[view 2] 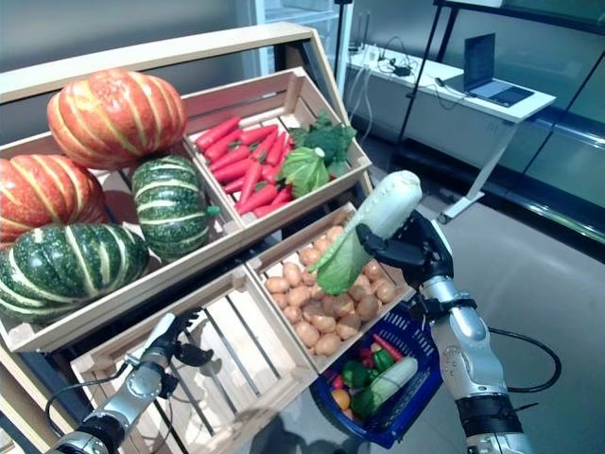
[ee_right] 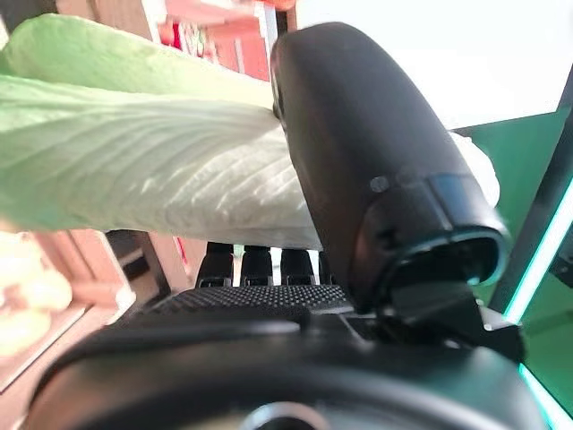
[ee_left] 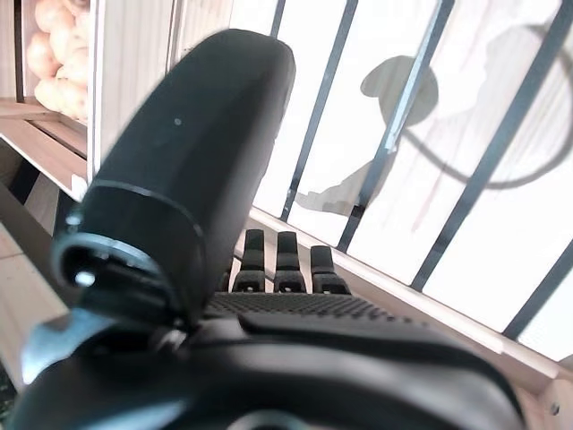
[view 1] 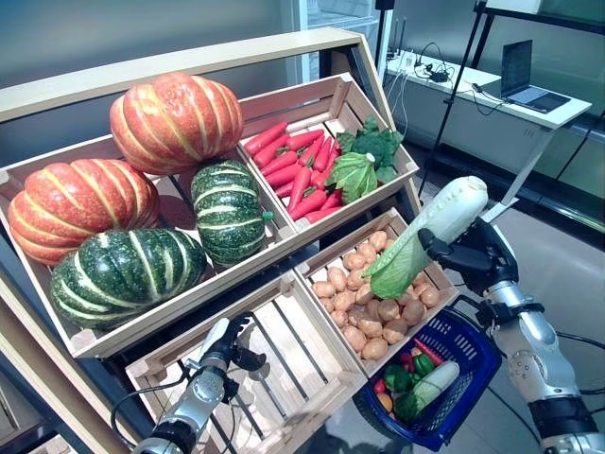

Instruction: Put vegetables into the basket

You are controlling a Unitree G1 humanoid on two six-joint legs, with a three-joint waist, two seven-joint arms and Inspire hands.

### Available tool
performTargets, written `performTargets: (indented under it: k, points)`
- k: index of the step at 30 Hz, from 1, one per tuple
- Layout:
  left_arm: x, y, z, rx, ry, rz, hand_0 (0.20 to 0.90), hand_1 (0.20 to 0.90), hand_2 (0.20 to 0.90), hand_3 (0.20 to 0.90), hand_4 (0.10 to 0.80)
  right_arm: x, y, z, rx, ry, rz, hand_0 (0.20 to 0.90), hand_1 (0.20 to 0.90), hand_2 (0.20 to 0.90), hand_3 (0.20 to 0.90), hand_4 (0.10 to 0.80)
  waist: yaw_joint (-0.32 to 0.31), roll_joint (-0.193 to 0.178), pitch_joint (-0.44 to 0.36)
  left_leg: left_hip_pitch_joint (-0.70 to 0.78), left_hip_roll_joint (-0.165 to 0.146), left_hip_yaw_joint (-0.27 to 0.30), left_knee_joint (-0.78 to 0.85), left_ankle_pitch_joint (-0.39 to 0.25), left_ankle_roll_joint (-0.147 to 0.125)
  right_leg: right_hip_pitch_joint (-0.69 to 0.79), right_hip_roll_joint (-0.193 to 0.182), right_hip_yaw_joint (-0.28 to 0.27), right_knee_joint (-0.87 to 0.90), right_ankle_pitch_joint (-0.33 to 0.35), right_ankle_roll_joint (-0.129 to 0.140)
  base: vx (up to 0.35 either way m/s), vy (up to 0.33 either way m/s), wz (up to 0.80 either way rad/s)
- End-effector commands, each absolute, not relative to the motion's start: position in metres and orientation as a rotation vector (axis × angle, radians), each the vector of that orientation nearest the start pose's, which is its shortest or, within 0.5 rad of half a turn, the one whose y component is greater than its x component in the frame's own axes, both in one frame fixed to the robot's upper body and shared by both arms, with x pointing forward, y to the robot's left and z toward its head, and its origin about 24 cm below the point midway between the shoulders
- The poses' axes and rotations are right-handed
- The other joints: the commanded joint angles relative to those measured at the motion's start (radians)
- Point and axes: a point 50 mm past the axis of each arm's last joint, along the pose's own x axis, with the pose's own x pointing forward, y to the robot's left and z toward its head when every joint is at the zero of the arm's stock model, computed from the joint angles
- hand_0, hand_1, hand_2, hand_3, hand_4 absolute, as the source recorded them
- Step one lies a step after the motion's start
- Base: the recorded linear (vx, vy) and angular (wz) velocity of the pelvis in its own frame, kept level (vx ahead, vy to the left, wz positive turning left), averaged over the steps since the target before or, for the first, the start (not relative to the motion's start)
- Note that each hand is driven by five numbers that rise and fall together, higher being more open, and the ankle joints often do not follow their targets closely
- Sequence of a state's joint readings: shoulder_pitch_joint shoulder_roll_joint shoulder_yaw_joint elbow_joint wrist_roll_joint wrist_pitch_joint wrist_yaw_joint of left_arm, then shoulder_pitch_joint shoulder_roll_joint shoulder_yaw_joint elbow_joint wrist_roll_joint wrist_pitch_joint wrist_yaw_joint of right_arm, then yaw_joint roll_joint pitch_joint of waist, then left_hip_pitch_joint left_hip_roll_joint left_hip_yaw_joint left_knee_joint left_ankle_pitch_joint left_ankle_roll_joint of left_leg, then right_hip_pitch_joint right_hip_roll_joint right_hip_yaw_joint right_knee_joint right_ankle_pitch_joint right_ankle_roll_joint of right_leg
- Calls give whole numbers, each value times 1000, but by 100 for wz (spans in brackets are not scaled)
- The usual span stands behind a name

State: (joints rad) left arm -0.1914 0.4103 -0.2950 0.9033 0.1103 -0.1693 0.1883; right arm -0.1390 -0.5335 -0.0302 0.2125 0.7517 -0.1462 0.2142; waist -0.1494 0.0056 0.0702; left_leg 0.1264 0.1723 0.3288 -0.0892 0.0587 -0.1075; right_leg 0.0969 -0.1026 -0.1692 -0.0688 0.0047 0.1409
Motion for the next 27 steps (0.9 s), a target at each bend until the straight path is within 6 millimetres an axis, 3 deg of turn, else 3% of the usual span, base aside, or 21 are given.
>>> performTargets:
  k: [1,4,8,10,14,23,24,27]
  points:
    - [272,265,-20,657,271,94,900,900,900,900,800,274,-299,124,199,-405,-98,300,300,300,300,400,-15,-22,-36,-7,-33,22,40,-51,31,-41,21,57,45,18,-1,-5,-33,-9]
    - [277,262,-9,625,208,91,900,900,900,900,800,271,-312,107,196,-316,-190,300,300,300,300,400,-9,-24,-25,-32,-29,24,78,-64,36,-66,18,57,78,7,-7,-41,-53,-3]
    - [298,252,29,607,48,79,900,900,900,900,800,271,-335,93,224,-269,-367,300,300,300,300,400,16,-37,58,-167,-3,6,273,-123,46,-184,1,41,237,-37,-35,-267,-110,-7]
    - [315,245,61,583,-68,69,900,900,900,900,800,279,-345,101,234,-285,-468,300,300,300,300,400,26,-41,138,-278,20,0,420,-162,43,-269,-24,14,347,-63,-53,-403,-101,13]
    - [327,229,86,541,-151,21,900,900,900,900,800,293,-362,125,253,-328,-591,300,300,300,300,400,31,-19,205,-420,60,-35,617,-232,43,-386,-69,-11,534,-130,-82,-214,4,22]
    - [335,203,127,457,-302,-84,900,900,900,900,800,300,-385,163,233,-386,-640,300,300,300,300,400,37,12,276,-627,69,-90,920,-368,77,-580,-162,-4,832,-221,-109,-120,49,4]
    - [337,196,135,426,-330,-107,900,900,900,900,800,303,-389,171,247,-393,-639,300,300,300,300,400,39,21,286,-653,64,-109,990,-420,70,-609,-177,9,900,-262,-101,-26,50,8]
    - [340,188,147,406,-375,-134,900,900,900,900,800,308,-393,181,302,-410,-634,300,300,300,300,400,41,33,303,-706,65,-106,1061,-429,78,-666,-201,12,963,-264,-110,-67,53,7]
